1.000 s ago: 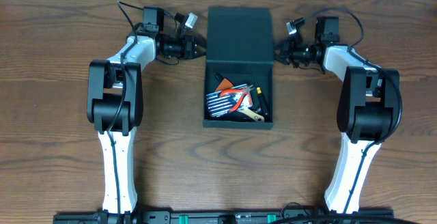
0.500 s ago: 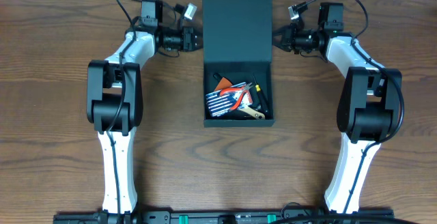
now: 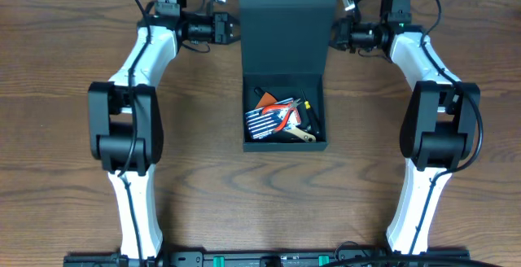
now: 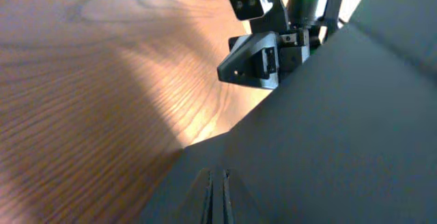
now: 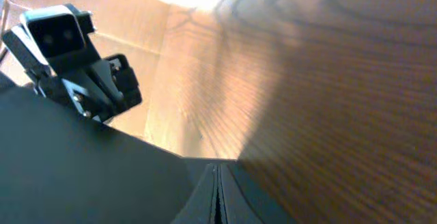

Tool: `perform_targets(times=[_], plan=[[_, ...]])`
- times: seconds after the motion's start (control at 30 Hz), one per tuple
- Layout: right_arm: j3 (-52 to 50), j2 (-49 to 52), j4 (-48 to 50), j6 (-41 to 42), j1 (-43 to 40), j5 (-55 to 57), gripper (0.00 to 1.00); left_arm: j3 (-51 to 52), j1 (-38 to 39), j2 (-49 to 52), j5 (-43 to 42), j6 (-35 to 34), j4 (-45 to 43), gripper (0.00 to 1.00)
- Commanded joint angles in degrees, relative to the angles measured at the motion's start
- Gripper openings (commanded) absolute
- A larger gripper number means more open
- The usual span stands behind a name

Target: Pack container

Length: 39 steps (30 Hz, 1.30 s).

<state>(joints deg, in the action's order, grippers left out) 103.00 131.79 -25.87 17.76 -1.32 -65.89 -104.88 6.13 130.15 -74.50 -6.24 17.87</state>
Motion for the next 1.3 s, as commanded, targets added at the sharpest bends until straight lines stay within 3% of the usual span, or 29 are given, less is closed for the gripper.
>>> perform_targets(times=[0.0,0.3,0.6,0.9,1.27], plan=[[4.7,0.5,-4.8,-6.4,0.5,0.5,0.01,-1.3,0.2,-3.0,3.3,0.5,3.3,0.05],[17.9,0.5,-34.8,-24.1,0.6,14.1,0.01,-1.3,3.9,-8.4,19.4,13.7,27.0,0.05],[20.7,0.3,-43.3,-27.2,0.7,17.3,0.01,-1.3,7.2,-9.1,21.8,14.8,33.5,0.05],[20.7,0.3,-48.4,-24.9,-0.5,31.1,0.01,-1.3,8.4,-10.4,29.1,8.0,37.7,0.05],[20.7,0.3,-51.6,-24.9,-0.7,39.6,0.01,-1.3,21.5,-12.1,50.0,-1.9,45.4,0.05]])
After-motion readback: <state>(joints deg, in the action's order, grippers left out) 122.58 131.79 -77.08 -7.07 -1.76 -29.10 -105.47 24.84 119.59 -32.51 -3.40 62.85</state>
